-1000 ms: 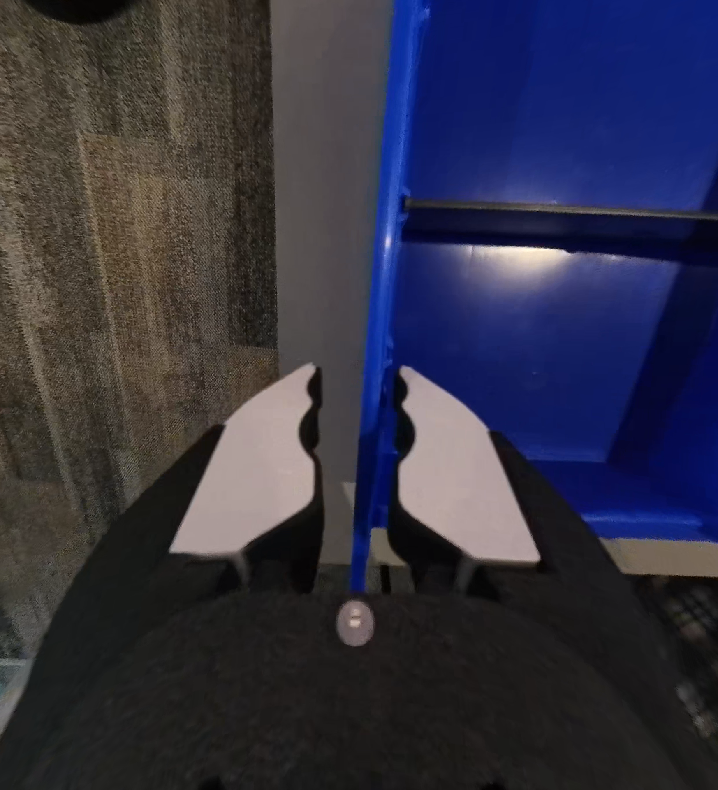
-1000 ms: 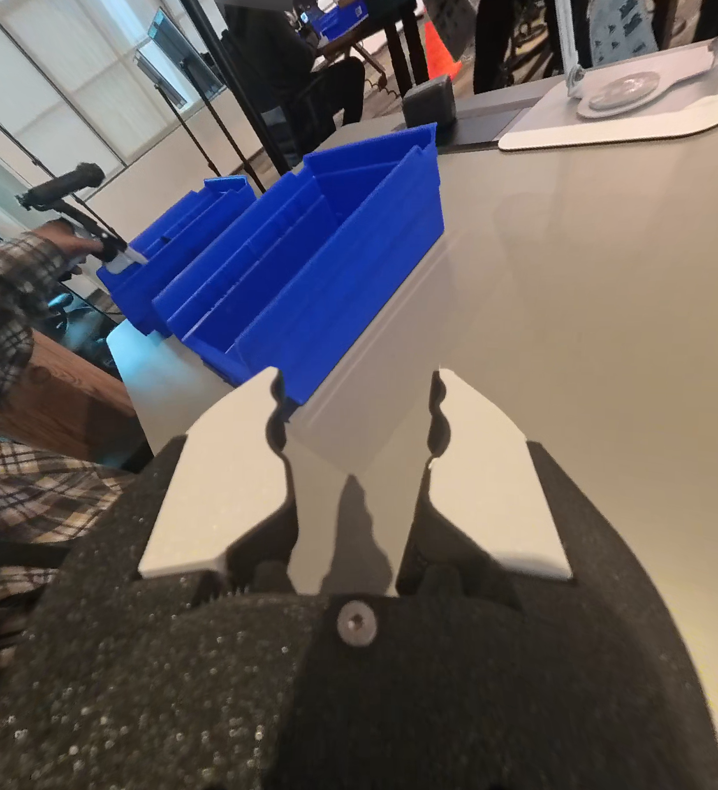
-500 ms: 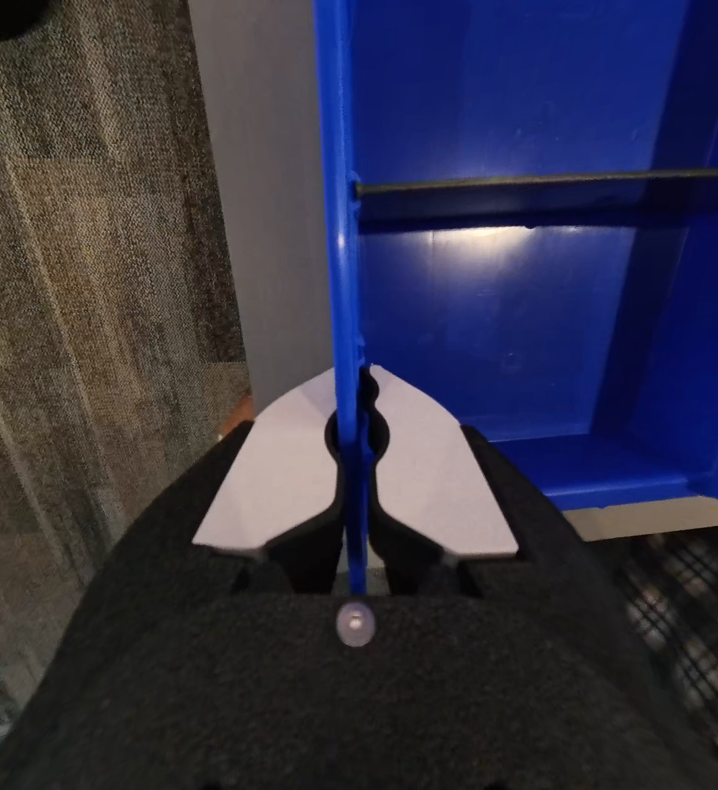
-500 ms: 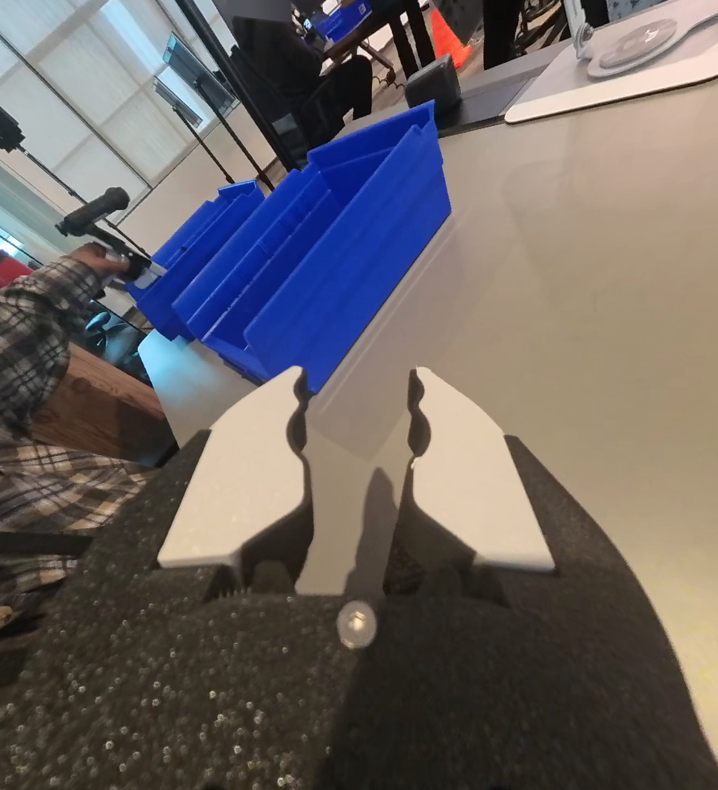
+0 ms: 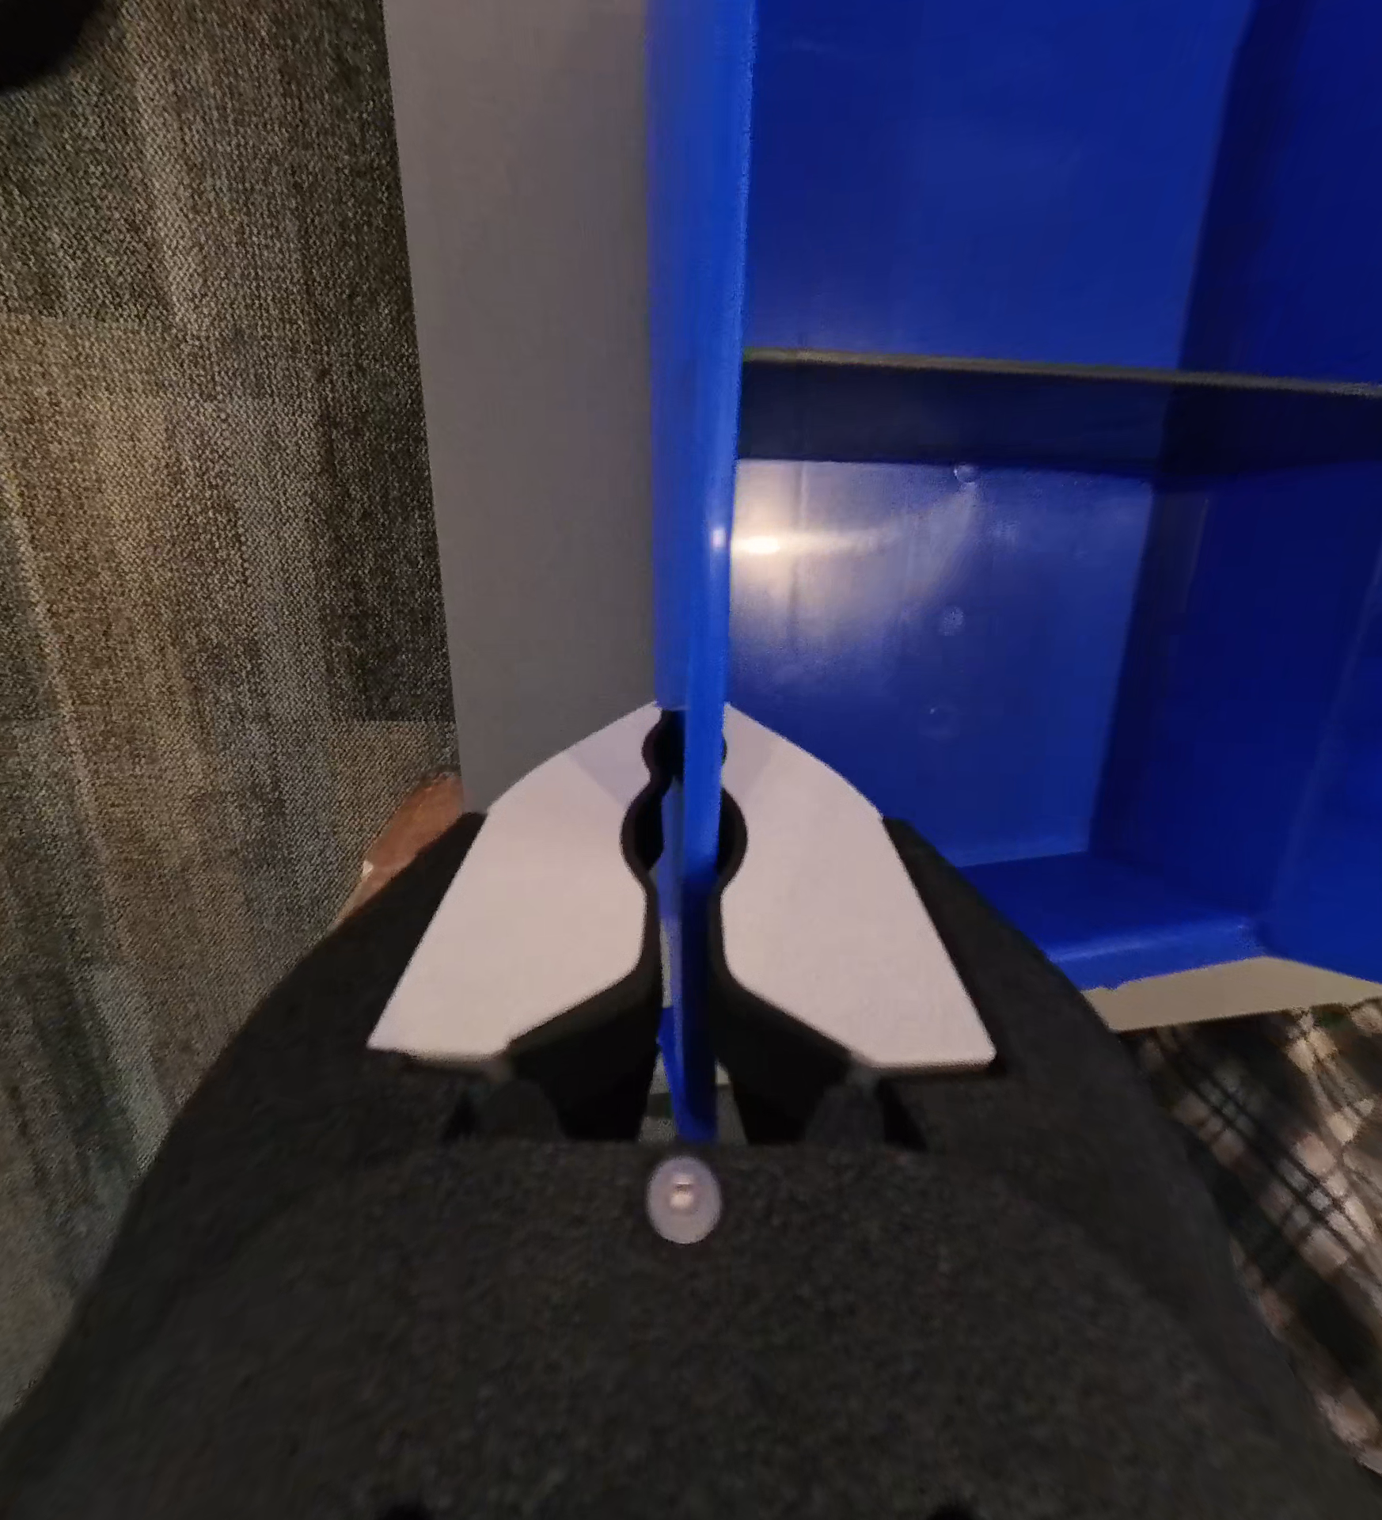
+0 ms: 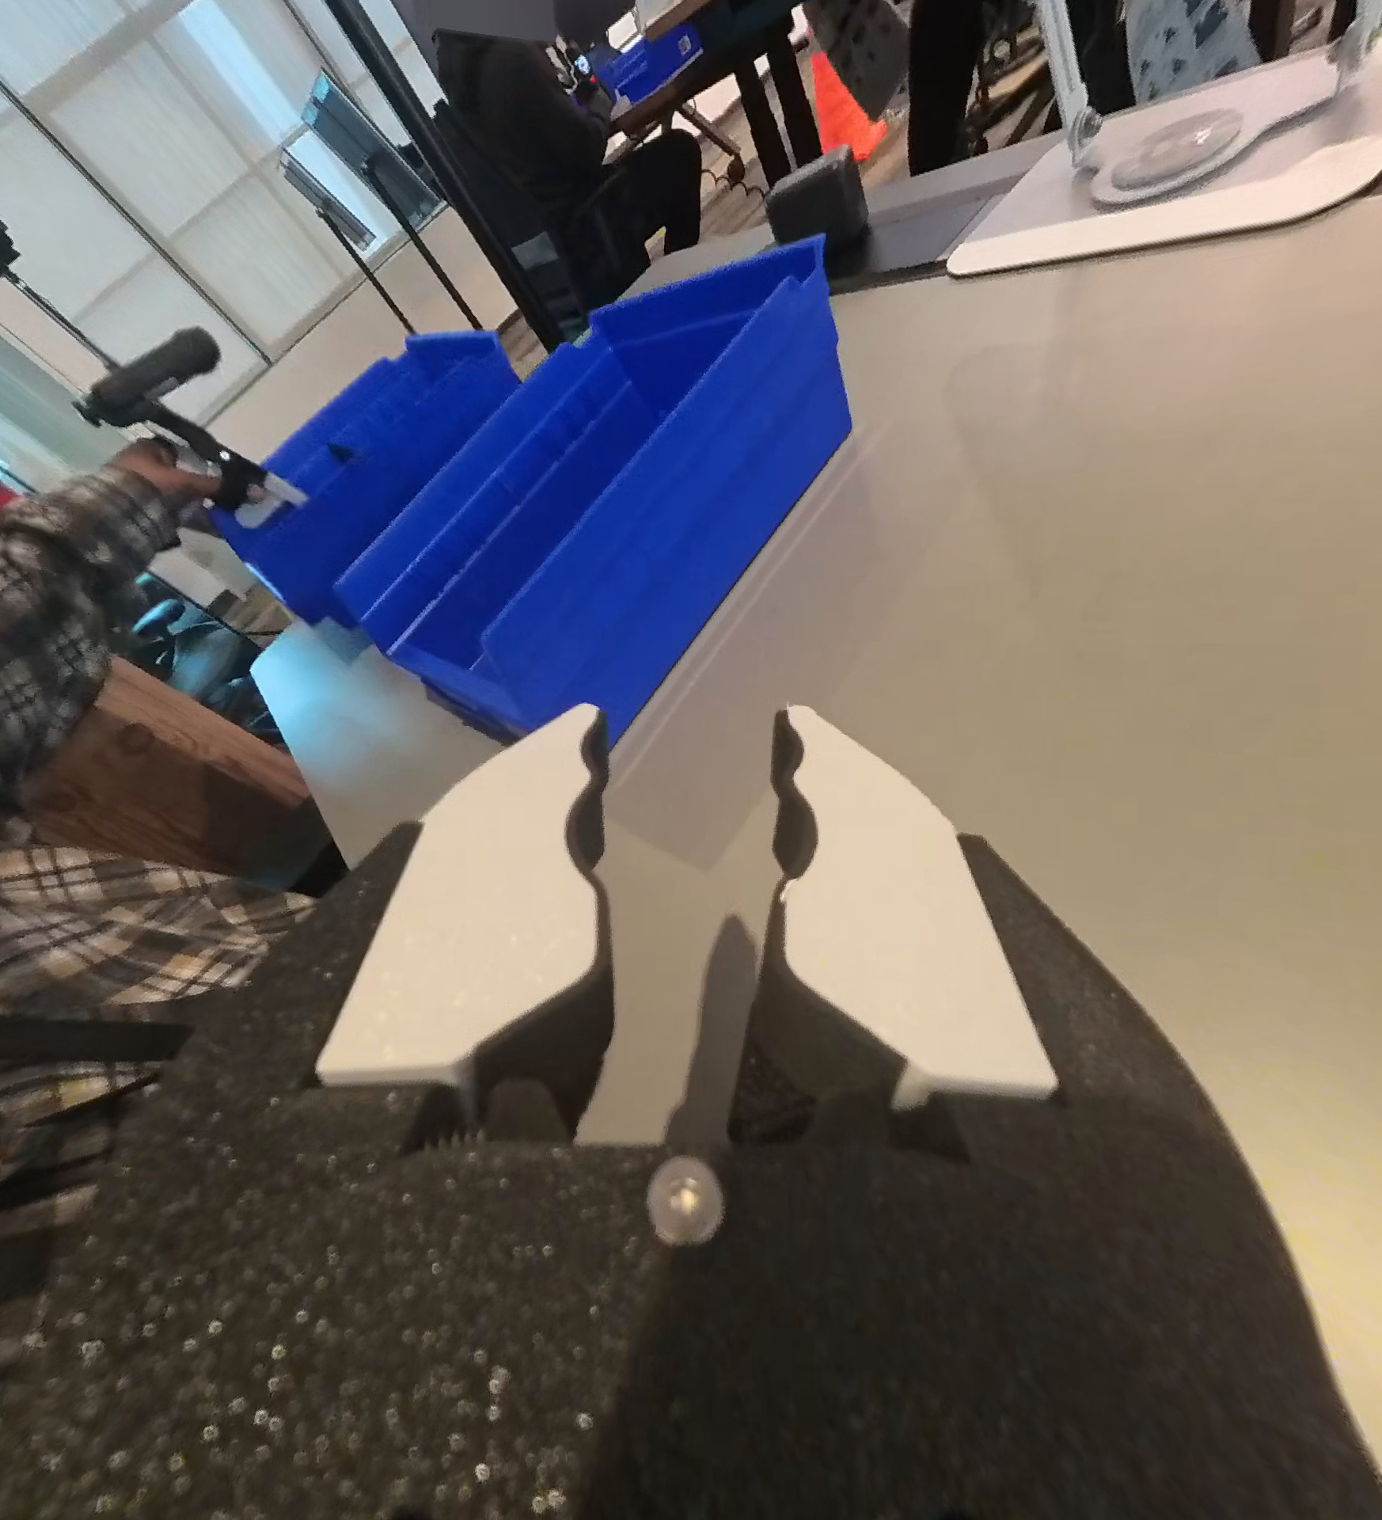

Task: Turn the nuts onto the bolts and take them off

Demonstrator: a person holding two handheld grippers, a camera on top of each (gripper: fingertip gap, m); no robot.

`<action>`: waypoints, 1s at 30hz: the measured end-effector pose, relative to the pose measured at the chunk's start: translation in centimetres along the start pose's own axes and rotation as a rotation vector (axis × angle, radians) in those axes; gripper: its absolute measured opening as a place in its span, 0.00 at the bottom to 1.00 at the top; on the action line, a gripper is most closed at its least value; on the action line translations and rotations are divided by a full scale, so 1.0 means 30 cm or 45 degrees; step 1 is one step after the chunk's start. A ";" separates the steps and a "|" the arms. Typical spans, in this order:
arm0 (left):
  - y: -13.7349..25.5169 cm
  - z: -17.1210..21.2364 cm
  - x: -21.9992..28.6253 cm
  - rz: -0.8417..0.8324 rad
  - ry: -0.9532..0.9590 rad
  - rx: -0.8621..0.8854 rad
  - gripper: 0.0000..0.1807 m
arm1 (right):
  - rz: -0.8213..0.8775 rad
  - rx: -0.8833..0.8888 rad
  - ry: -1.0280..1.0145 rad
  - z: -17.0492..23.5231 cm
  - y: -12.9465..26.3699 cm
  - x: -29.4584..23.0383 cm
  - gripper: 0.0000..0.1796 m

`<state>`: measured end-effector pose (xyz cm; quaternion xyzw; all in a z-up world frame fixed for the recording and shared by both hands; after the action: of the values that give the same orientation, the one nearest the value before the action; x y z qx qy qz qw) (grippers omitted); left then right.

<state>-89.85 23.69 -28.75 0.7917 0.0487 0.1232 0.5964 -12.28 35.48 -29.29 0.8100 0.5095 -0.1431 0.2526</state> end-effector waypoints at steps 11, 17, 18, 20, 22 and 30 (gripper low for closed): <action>0.217 -0.229 0.276 0.134 -0.103 0.304 0.03 | 0.043 -0.016 0.018 -0.182 -0.036 -0.038 0.29; 0.252 -0.399 0.593 0.225 -0.305 0.353 0.03 | 0.080 -0.038 0.069 -0.434 -0.128 -0.080 0.42; 0.250 -0.424 0.650 0.246 -0.343 0.356 0.03 | 0.065 -0.059 0.067 -0.477 -0.146 -0.092 0.42; 0.243 -0.466 0.764 0.284 -0.420 0.365 0.03 | 0.054 -0.089 0.067 -0.562 -0.175 -0.119 0.42; 0.234 -0.496 0.871 0.312 -0.506 0.374 0.03 | 0.021 -0.134 0.160 -0.639 -0.196 -0.158 0.40; 0.198 -0.524 1.208 0.357 -0.801 0.345 0.03 | 0.426 -0.378 0.669 -0.947 -0.161 -0.206 0.36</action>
<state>-59.27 44.76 -14.06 0.8616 -0.2300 -0.0532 0.4493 -20.05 48.31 -3.90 0.8458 0.4327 0.1895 0.2480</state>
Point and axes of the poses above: each gripper's, where its closed fingertips meet, y back along the fingers, z out of its underside, x = y × z across the jaws, the point moved 8 cm from there along y, back along the fingers, and after that the axes turned 2 degrees about -z, right-handed, at the moved point
